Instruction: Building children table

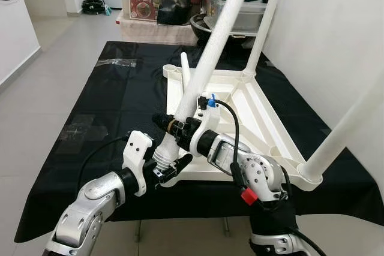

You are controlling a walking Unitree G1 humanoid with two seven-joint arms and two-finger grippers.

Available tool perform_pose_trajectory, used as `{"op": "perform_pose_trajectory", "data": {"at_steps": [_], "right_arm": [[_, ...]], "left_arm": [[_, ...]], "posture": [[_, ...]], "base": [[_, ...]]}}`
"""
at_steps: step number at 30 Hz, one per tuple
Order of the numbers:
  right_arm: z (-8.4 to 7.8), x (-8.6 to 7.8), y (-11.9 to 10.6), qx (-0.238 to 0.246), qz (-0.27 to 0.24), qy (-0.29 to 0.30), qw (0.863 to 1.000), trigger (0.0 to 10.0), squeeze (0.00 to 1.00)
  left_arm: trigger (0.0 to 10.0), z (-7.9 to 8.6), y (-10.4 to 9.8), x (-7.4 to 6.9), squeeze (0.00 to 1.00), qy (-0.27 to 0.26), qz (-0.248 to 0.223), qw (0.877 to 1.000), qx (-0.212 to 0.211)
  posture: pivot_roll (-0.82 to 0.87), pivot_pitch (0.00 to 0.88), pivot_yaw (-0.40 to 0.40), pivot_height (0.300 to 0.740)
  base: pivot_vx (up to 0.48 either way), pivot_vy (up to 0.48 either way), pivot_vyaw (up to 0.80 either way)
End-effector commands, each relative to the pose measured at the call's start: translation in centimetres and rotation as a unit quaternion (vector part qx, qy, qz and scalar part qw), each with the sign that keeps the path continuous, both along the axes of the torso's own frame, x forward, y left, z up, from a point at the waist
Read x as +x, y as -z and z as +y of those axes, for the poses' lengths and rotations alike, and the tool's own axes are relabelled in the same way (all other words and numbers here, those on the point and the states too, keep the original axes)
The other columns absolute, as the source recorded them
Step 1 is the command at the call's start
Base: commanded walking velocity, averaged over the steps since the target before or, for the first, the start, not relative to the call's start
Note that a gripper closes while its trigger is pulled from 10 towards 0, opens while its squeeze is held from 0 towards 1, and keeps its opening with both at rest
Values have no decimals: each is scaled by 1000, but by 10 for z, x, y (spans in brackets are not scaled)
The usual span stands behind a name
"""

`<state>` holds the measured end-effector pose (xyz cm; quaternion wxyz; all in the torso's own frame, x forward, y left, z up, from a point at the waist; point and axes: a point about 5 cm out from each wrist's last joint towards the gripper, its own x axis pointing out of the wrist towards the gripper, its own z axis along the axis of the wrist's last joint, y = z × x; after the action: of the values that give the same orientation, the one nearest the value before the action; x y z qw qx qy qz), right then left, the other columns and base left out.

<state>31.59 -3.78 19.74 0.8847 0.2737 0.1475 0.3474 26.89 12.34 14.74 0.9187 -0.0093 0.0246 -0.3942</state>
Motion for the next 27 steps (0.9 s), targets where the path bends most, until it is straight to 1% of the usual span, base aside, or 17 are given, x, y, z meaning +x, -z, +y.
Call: {"op": "perform_pose_trajectory", "data": {"at_steps": [1, 11, 12, 13, 14, 18, 19, 24, 25, 27], "right_arm": [[12, -5, 10, 40, 34, 21, 998, 0, 0], [14, -5, 5, 45, 26, 16, 999, 0, 0], [15, -5, 4, 41, 22, 11, 999, 3020, 0], [16, -5, 3, 38, 19, 7, 999, 3020, 0], [16, -5, 1, 37, 18, 4, 999, 10000, 0], [16, -4, -4, 37, 11, 2, 999, 10000, 0], [15, -3, -6, 40, 10, 4, 999, 10000, 1000], [11, 3, -9, 23, 3, 20, 1000, 10000, 1000], [11, 3, -9, 25, 3, 18, 1000, 10000, 0], [11, 4, -11, 31, 2, 16, 999, 10000, 0]], "left_arm": [[10000, -2, -5, -2, 0, 13, -24, 1000, -1], [10000, -1, -4, -2, 0, 13, -25, 1000, 5], [10000, -2, -3, -2, 0, 14, -26, 1000, 6], [10000, -2, -3, -3, 0, 14, -26, 1000, 6], [10000, -2, -3, -3, 0, 14, -26, 1000, 6], [10000, -3, -2, -3, 0, 16, -26, 1000, 6], [10000, -3, -2, -3, 0, 16, -26, 1000, 6], [10000, -4, -1, -4, 0, 18, -25, 999, 7], [10000, -3, -1, -4, 0, 19, -25, 999, 8], [10000, -3, -1, -5, 0, 19, -24, 1000, 8]], "posture": [[66, 0, -107, 740], [68, 0, -109, 740], [67, 0, -108, 740], [67, 0, -108, 740], [64, 0, -107, 740], [63, 0, -108, 740], [63, 0, -108, 740], [65, 0, -110, 740], [65, 0, -110, 740], [65, 0, -110, 740]], "base": [[0, 0, 0], [0, 0, 0], [0, 0, 0], [0, 0, 0], [0, 0, 0], [0, 0, 0], [0, 0, 0], [0, 0, 0], [0, 0, 0], [0, 0, 0]]}}
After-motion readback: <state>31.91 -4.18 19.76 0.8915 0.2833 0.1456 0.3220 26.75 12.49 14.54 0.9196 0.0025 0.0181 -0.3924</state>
